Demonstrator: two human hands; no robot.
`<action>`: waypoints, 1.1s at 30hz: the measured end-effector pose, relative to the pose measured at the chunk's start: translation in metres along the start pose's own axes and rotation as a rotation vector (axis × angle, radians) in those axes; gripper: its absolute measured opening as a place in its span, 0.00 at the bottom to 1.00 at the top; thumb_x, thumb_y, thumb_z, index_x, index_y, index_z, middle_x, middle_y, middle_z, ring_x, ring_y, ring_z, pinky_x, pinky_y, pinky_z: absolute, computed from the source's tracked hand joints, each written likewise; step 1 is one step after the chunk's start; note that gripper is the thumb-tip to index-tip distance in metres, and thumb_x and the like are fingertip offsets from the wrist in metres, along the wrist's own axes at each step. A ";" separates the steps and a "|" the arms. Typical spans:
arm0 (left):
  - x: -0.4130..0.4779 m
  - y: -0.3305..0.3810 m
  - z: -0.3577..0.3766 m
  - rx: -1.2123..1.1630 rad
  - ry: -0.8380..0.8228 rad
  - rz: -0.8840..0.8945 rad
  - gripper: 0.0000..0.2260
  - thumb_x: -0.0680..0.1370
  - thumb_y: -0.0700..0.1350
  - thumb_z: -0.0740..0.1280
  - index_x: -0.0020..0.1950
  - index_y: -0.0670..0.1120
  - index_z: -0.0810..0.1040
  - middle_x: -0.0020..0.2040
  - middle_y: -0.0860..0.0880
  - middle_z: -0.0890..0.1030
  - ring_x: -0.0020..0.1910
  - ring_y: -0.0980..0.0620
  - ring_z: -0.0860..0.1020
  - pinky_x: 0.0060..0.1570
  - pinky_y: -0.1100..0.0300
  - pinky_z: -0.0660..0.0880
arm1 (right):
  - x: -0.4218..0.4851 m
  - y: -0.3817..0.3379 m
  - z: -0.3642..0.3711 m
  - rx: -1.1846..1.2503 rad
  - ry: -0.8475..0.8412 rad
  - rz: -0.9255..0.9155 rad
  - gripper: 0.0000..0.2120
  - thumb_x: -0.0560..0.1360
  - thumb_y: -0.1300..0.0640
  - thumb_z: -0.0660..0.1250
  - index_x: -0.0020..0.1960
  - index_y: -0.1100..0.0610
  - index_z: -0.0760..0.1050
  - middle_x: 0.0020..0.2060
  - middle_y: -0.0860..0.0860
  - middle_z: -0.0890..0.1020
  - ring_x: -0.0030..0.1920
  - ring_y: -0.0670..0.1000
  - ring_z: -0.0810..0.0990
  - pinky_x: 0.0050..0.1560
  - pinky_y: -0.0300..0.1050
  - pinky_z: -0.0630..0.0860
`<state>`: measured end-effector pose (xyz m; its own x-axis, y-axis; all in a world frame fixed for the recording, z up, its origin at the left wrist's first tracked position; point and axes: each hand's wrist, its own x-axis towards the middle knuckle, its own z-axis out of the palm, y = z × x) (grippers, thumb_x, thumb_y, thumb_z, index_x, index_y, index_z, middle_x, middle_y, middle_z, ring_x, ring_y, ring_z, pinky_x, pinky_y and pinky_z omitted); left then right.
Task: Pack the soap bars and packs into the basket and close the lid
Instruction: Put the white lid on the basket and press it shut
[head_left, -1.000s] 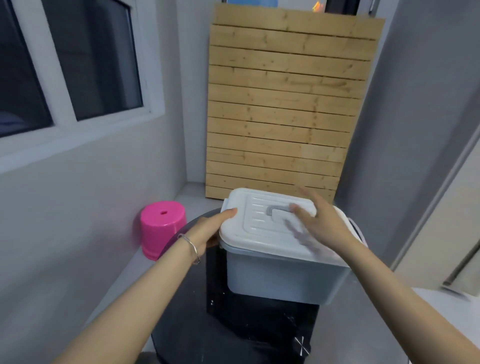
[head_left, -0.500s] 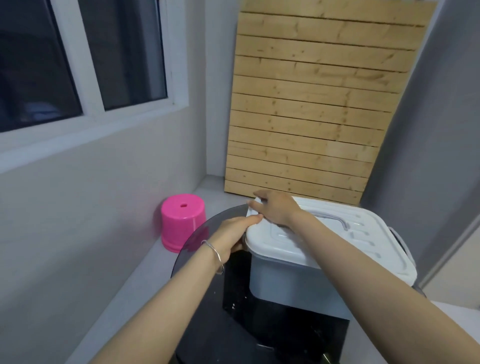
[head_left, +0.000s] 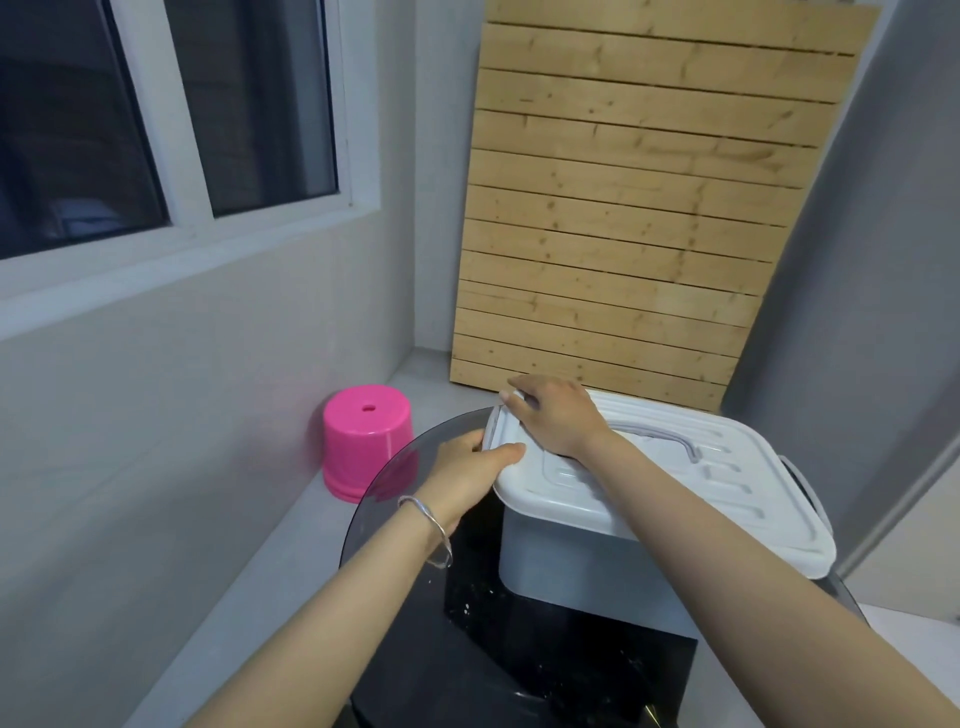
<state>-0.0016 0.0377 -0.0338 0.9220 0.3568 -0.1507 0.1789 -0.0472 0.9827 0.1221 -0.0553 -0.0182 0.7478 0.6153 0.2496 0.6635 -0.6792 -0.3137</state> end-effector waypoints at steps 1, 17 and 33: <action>-0.001 0.000 0.001 0.041 0.009 0.029 0.12 0.74 0.45 0.67 0.56 0.45 0.80 0.51 0.46 0.83 0.49 0.49 0.80 0.49 0.59 0.76 | 0.000 0.000 0.000 0.003 -0.004 0.005 0.22 0.79 0.44 0.54 0.65 0.55 0.74 0.56 0.52 0.81 0.61 0.56 0.75 0.64 0.51 0.65; -0.014 0.014 0.007 0.759 0.043 0.263 0.21 0.80 0.50 0.55 0.70 0.43 0.65 0.66 0.42 0.74 0.64 0.41 0.72 0.61 0.51 0.71 | -0.028 0.000 -0.031 0.423 -0.081 0.083 0.19 0.82 0.50 0.53 0.69 0.55 0.70 0.68 0.52 0.74 0.69 0.51 0.70 0.67 0.44 0.66; 0.012 0.003 0.061 1.079 0.123 0.644 0.33 0.70 0.72 0.46 0.67 0.59 0.70 0.72 0.54 0.69 0.73 0.48 0.64 0.72 0.49 0.59 | -0.167 0.094 -0.058 -0.101 0.422 0.226 0.29 0.73 0.38 0.50 0.59 0.50 0.81 0.60 0.47 0.82 0.61 0.50 0.78 0.58 0.45 0.75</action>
<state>0.0308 -0.0155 -0.0395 0.9185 0.0670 0.3898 -0.0479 -0.9594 0.2779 0.0608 -0.2446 -0.0362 0.8040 0.2459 0.5414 0.4666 -0.8254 -0.3180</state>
